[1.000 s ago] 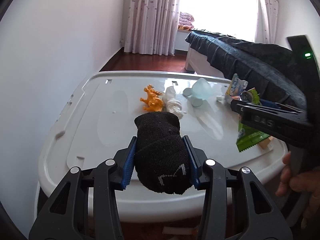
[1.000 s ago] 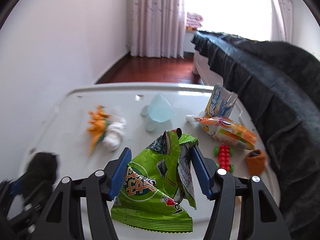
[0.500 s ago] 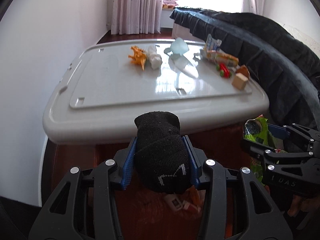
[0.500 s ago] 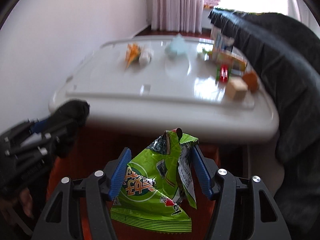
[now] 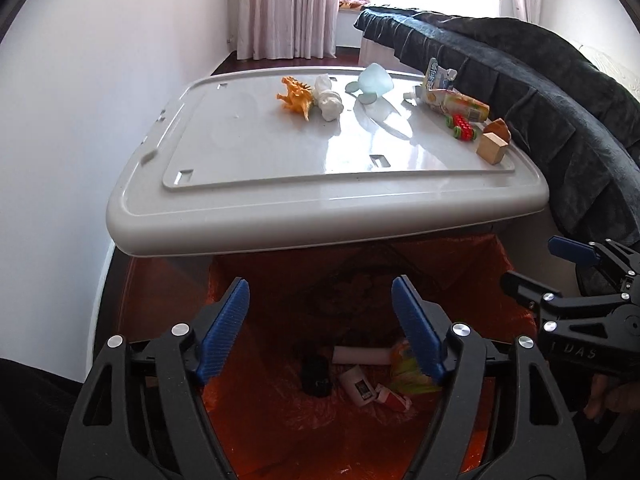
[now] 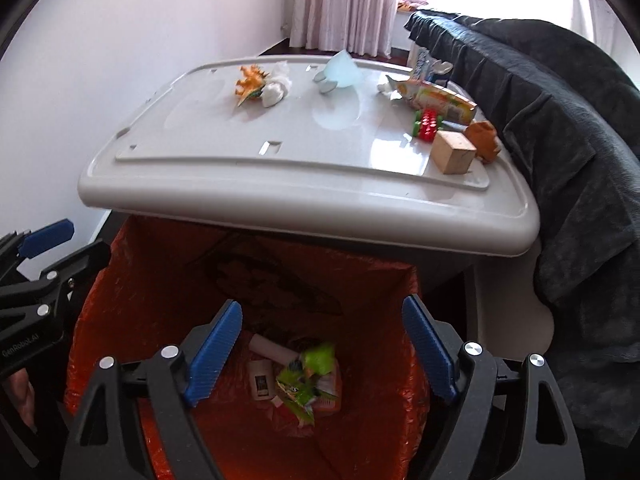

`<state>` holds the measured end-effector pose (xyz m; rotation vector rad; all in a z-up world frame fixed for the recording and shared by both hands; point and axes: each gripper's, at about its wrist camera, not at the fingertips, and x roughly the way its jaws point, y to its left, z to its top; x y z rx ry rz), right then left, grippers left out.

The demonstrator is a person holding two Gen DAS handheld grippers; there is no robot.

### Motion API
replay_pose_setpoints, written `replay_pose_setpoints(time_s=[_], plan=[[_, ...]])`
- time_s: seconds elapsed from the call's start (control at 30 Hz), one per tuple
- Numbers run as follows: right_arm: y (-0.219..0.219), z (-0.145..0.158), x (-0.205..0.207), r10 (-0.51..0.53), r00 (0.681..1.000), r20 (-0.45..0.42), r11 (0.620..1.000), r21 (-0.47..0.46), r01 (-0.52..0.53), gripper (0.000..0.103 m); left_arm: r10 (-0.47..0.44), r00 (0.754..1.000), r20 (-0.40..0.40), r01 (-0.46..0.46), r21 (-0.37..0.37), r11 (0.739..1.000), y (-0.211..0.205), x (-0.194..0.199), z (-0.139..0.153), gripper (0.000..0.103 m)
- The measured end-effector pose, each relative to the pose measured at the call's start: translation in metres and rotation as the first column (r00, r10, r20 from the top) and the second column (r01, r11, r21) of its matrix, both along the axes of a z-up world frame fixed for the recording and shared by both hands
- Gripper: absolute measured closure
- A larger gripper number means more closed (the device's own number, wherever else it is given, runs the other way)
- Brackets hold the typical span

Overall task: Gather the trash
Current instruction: 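Drop the black sock and green chip bag into the bin, opening both grippers, then grasp the orange toy dinosaur with the left gripper while the right grasps the white tissue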

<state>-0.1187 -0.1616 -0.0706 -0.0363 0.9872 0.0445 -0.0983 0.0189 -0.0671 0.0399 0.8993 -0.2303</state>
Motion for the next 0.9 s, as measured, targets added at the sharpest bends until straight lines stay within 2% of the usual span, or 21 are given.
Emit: replay_pose_setpoints(time_s=[0.23,0.27,0.33,0.5,0.53,0.63,0.73,0.9], plan=[[-0.003,0.027,0.003,0.002,0.996,0.092,0.999,0.035,-0.005,0.019,0.017,0.999,0.031,-0.017,-0.017,1.000,0.005,0.014,0.012,0.030],[-0.003,0.033,0.004,0.006,0.994,0.113,0.999,0.039,-0.011,0.016,0.026,0.999,0.044,-0.026,-0.015,1.000,0.006,0.020,0.017,0.028],[-0.003,0.049,0.009,0.008,0.987,0.160,0.999,0.041,-0.015,0.016,0.047,0.997,0.061,-0.046,-0.017,0.999,0.008,0.035,0.025,0.021],[-0.010,0.082,0.030,-0.009,0.968,0.252,0.998,0.058,-0.006,0.009,0.122,0.986,0.115,-0.118,-0.040,0.992,0.014,0.086,0.047,0.018],[-0.012,0.089,0.038,-0.014,0.964,0.265,0.998,0.063,-0.003,0.008,0.135,0.984,0.114,-0.131,-0.039,0.991,0.013,0.101,0.049,0.012],[-0.016,0.102,0.054,-0.036,0.952,0.305,0.996,0.090,0.009,0.006,0.156,0.982,0.106,-0.156,-0.013,0.988,0.007,0.143,0.047,0.012],[-0.017,0.111,0.067,-0.053,0.936,0.349,0.993,0.115,0.013,0.005,0.167,0.983,0.077,-0.165,-0.029,0.986,0.002,0.183,0.036,0.012],[-0.011,0.099,0.075,-0.020,0.934,0.358,0.995,0.098,-0.016,0.005,0.165,0.986,0.036,-0.164,-0.037,0.986,-0.007,0.236,0.013,0.012]])
